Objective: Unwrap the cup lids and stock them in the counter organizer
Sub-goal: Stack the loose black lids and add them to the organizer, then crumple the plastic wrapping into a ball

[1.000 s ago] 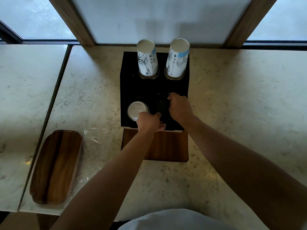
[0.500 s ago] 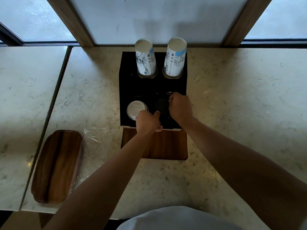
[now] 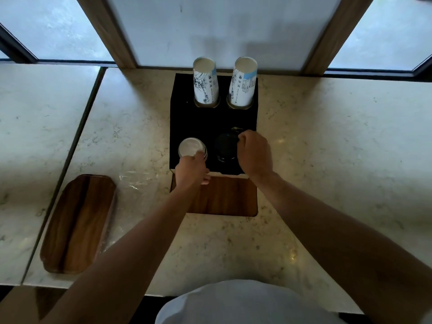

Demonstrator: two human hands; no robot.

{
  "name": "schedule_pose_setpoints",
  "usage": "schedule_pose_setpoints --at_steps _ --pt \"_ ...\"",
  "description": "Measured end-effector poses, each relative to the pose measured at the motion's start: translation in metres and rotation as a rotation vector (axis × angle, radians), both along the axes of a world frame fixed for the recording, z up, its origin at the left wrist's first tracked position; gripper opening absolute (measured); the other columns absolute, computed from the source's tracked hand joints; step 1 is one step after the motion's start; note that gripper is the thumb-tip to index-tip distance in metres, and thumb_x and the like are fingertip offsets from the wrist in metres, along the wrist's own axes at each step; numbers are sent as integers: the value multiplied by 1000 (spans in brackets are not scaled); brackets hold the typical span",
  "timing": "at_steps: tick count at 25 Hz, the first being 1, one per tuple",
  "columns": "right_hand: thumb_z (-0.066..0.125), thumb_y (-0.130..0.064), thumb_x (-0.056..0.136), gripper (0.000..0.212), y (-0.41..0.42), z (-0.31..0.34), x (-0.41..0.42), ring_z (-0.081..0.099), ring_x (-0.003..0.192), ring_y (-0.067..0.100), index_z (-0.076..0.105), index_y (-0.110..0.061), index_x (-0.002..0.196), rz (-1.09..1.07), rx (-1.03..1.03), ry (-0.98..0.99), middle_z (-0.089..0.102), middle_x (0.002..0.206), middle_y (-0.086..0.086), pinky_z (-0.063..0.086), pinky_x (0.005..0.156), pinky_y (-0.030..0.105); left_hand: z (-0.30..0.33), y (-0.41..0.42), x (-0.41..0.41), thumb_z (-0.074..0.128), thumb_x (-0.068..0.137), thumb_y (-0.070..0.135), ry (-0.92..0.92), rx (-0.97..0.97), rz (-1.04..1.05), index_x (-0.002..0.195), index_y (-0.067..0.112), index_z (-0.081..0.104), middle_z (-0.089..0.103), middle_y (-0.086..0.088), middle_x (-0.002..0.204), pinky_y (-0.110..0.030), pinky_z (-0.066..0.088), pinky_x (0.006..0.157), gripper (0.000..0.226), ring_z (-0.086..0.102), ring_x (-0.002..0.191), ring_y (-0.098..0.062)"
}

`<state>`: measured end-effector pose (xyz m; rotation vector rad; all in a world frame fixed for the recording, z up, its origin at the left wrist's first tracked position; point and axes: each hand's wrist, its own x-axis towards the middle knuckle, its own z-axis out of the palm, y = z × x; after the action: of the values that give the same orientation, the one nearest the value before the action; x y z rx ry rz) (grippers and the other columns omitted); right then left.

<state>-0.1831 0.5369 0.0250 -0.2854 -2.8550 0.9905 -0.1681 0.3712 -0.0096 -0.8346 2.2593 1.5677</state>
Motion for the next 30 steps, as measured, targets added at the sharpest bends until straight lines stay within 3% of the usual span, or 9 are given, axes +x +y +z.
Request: schedule_pose_setpoints --at_steps 3,7,10,15,20,23,26,28,30 --pt "51 -21 99 21 -15 4 30 62 83 19 67 -7 97 55 56 9 64 98 8 53 70 35 5 -27 26 48 102 41 7 -7 -3 80 10 68 74 -17 72 -52 64 67 43 75 67 -33" --pt "55 -22 98 20 -48 0 62 62 86 20 68 -7 98 111 60 32 64 102 8 54 73 35 10 -71 58 49 98 36 46 -53 28 76 5 65 72 -17 71 -46 61 71 42 73 69 -36" --pt "55 -24 99 22 -79 -10 81 61 84 21 67 -6 95 162 45 38 62 97 9 53 74 38 14 -110 81 52 94 29 58 -136 68 76 2 65 72 -27 85 -52 58 76 35 71 79 -38" --pt "51 -24 97 22 -144 -35 104 62 80 23 64 -12 84 276 67 -195 65 86 7 47 64 33 16 -174 133 58 90 22 30 -422 81 74 1 72 73 -19 75 -45 58 73 30 70 74 -34" --pt "50 -13 95 21 -198 -63 122 67 103 35 69 -5 101 325 -181 -675 68 99 11 53 82 35 -2 -220 182 57 91 25 -130 -570 100 122 9 65 60 -15 123 -47 45 103 36 54 118 -34" --pt "57 -11 95 13 -222 -77 135 68 86 29 65 -6 104 240 -487 -871 62 84 8 57 89 46 -14 -237 200 58 90 23 -139 -524 85 115 9 61 60 -11 114 -48 51 93 29 57 104 -31" --pt "57 -9 95 6 -237 -81 142 64 79 26 62 -7 96 173 -663 -930 64 88 13 57 87 46 -24 -242 210 61 90 22 -142 -459 34 104 9 61 63 -8 95 -41 53 76 20 60 86 -25" --pt "55 -10 96 13 -245 -81 149 61 71 23 59 -11 84 146 -736 -967 61 82 10 56 74 40 -30 -244 213 62 90 26 -171 -413 29 103 10 60 64 -7 95 -42 55 79 20 61 87 -25" --pt "60 -14 95 9 -250 -79 155 57 65 18 60 -13 86 87 -749 -929 59 77 6 53 66 34 -36 -243 214 61 91 30 -208 -329 71 105 11 59 66 -8 97 -46 57 85 24 64 90 -25"
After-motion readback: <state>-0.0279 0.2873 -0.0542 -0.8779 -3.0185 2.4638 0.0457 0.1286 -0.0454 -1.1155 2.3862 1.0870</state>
